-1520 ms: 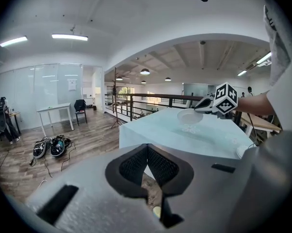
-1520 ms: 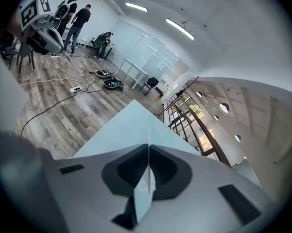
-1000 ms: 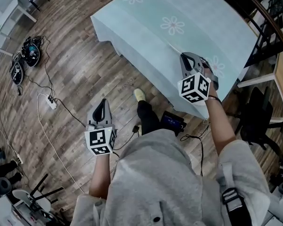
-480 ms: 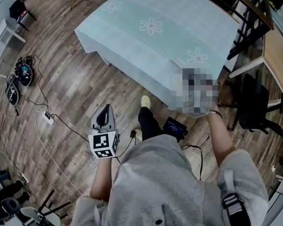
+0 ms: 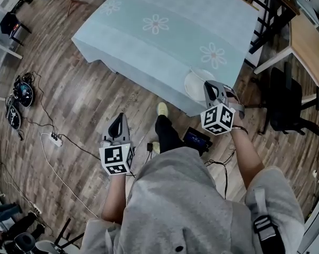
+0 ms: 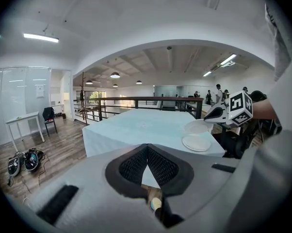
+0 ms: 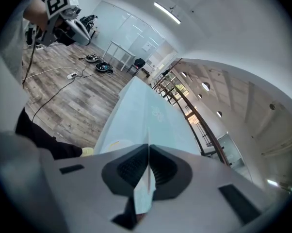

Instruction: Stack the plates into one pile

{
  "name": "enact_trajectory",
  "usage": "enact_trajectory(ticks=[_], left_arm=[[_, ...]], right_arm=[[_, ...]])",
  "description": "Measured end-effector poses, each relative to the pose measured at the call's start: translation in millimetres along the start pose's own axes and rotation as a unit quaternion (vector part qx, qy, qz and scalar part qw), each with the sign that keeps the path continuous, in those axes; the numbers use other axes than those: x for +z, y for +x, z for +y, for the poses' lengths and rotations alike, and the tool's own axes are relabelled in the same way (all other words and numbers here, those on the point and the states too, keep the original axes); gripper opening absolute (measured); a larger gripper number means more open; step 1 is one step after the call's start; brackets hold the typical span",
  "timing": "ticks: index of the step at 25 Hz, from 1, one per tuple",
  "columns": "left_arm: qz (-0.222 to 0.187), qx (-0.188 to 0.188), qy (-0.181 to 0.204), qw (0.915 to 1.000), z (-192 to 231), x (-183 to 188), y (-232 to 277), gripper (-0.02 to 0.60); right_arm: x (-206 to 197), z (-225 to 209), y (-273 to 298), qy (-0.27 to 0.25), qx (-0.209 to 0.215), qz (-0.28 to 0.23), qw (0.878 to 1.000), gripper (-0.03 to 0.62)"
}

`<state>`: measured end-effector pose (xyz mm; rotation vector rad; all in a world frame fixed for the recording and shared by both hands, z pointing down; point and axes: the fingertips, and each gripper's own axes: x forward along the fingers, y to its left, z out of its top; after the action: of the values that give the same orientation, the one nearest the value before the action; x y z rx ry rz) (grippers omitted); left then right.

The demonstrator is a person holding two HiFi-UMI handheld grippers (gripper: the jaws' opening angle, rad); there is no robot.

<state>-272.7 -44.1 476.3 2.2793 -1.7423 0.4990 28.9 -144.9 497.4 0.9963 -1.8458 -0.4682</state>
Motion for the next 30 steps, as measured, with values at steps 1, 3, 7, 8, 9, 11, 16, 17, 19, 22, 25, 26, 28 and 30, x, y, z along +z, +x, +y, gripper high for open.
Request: enact_trajectory(ticks=[1,3,7,8,9,11,16,17,19,22,25,26,28,30], left_arm=[[0.001,-0.003,0.001,1.0000,-2.7,-0.6,0.8,0.020],[0.005,-0.007,0.003,1.0000,-6.6,-2.1,2.1,0.020],[0.012,-0.012,0.003,0.9999,-10.4,-5.2,4.0,0.018],[0.013,-0.012,0.003,0.9998,-11.7,-6.1,4.6,0.020],[0.015,-0.012,0.003,0.9998,-13.0,-7.0,5.2,0.020],[0.018,-0.012,0.000,0.9998,-14.5,-9.7,5.4,0.018],[0.025,-0.006,-0.006,0.9997,-8.9,-16.3,2.4,0.019],[0.026,-0.004,-0.006,0.9996,-7.5,-17.6,1.5,0.020],[0.029,-0.001,-0.007,0.9996,-4.4,-20.0,-0.1,0.020],[0.032,0.003,-0.010,0.9994,0.8,-22.1,-1.5,0.020],[0.034,0.006,-0.011,0.9993,3.7,-24.0,-1.1,0.018],[0.035,0.006,-0.012,0.9993,3.5,-24.9,-1.0,0.020],[0.037,0.005,-0.012,0.9992,2.4,-25.3,-0.8,0.019],[0.036,0.003,-0.011,0.9993,2.2,-23.2,1.0,0.018]], right_arm=[[-2.9,3.8,0.7,-0.004,0.000,0.002,1.000,0.031],[-7.4,12.8,2.9,-0.011,0.005,0.005,1.000,0.031],[-10.5,33.9,7.1,-0.008,0.028,0.006,1.000,0.031],[-11.0,37.6,8.6,-0.008,0.032,0.005,0.999,0.031],[-11.7,41.1,10.5,-0.009,0.036,0.005,0.999,0.031],[-12.2,49.8,13.8,-0.006,0.050,0.005,0.999,0.031],[-14.2,82.8,24.0,-0.006,0.092,0.007,0.996,0.031],[-15.3,89.5,26.8,-0.008,0.099,0.008,0.995,0.031],[-17.5,100.5,32.2,-0.010,0.111,0.011,0.994,0.032],[-22.6,109.9,39.4,-0.008,0.120,0.018,0.993,0.032],[-26.7,115.7,44.9,-0.005,0.126,0.019,0.992,0.032],[-27.6,117.4,45.9,-0.004,0.127,0.019,0.992,0.032],[-29.7,118.8,47.7,-0.002,0.127,0.019,0.992,0.032],[-31.2,115.4,51.2,0.002,0.123,0.022,0.992,0.032]])
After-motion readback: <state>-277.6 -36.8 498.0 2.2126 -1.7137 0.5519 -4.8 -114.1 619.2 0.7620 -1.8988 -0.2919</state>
